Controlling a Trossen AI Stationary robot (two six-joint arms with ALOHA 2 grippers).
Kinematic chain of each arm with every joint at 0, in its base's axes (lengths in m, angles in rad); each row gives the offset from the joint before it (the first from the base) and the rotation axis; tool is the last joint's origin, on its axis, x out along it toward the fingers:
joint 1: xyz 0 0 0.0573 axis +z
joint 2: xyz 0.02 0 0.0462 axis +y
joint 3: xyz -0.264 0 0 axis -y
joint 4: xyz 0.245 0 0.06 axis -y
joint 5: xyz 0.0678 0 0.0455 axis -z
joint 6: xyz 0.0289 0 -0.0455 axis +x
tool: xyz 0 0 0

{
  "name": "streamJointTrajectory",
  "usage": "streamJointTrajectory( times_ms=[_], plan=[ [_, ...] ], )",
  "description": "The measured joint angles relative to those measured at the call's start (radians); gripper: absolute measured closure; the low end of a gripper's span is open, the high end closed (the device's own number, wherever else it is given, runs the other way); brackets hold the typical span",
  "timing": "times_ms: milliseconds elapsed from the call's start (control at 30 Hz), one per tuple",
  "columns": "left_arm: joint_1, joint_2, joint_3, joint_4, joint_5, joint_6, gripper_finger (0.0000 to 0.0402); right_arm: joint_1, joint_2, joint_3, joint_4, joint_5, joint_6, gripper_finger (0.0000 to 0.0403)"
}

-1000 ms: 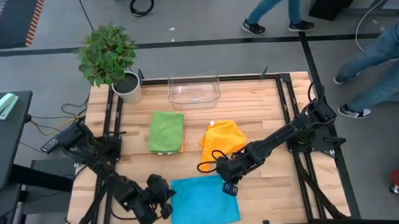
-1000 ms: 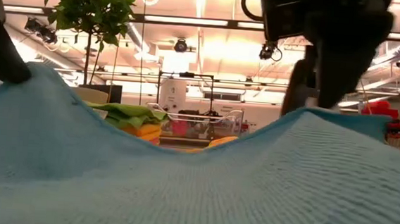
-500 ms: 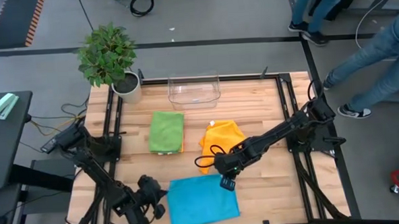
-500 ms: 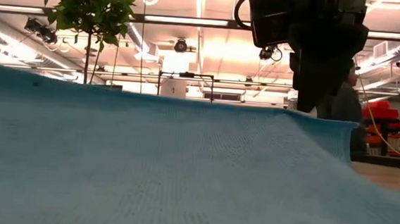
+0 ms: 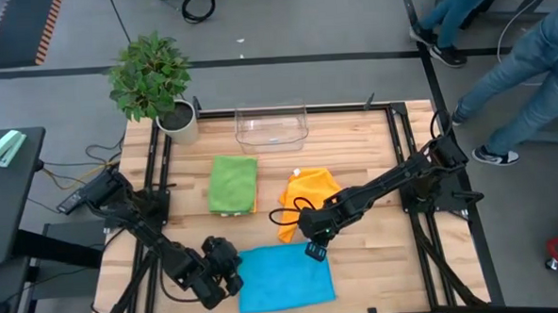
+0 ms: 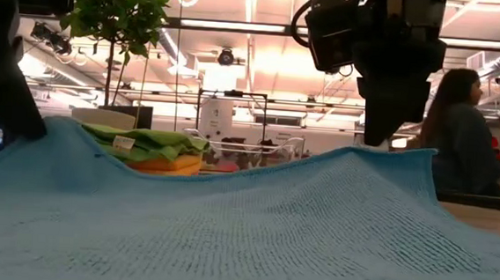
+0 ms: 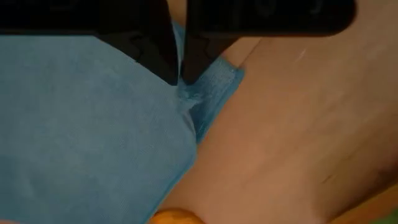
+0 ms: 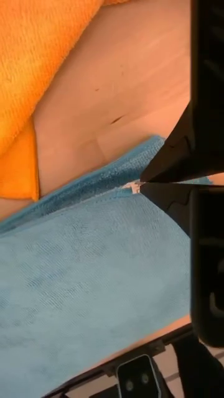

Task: Fold microfiber towels
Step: Fold the blue microfiber cloth

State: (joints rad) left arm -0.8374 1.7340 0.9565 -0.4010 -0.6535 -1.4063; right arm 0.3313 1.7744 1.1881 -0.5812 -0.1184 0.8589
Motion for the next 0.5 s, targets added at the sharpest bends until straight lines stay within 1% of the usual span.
streamJointTrajectory(
  times_ms=[67, 200, 333, 433, 500],
  plan=[
    [0.006, 0.0, 0.0, -0.005, 0.017, -0.001, 0.0345, -0.001, 0.0, 0.0, 0.0, 0.005, 0.004, 0.0369],
    [0.006, 0.0, 0.0, -0.019, 0.043, 0.003, 0.0287, -0.009, 0.0, 0.0, -0.002, 0.005, 0.014, 0.032],
    [0.006, -0.021, 0.0, -0.095, 0.102, 0.002, 0.0225, -0.017, -0.016, 0.0, -0.037, 0.014, 0.004, 0.0272],
    [0.004, -0.067, 0.0, -0.165, 0.137, -0.022, 0.0186, -0.008, -0.071, 0.0, -0.045, 0.051, -0.005, 0.0247],
    [0.0, -0.106, 0.0, -0.183, 0.142, -0.037, 0.0167, 0.027, -0.113, 0.0, -0.04, 0.11, -0.001, 0.0239]
  ],
)
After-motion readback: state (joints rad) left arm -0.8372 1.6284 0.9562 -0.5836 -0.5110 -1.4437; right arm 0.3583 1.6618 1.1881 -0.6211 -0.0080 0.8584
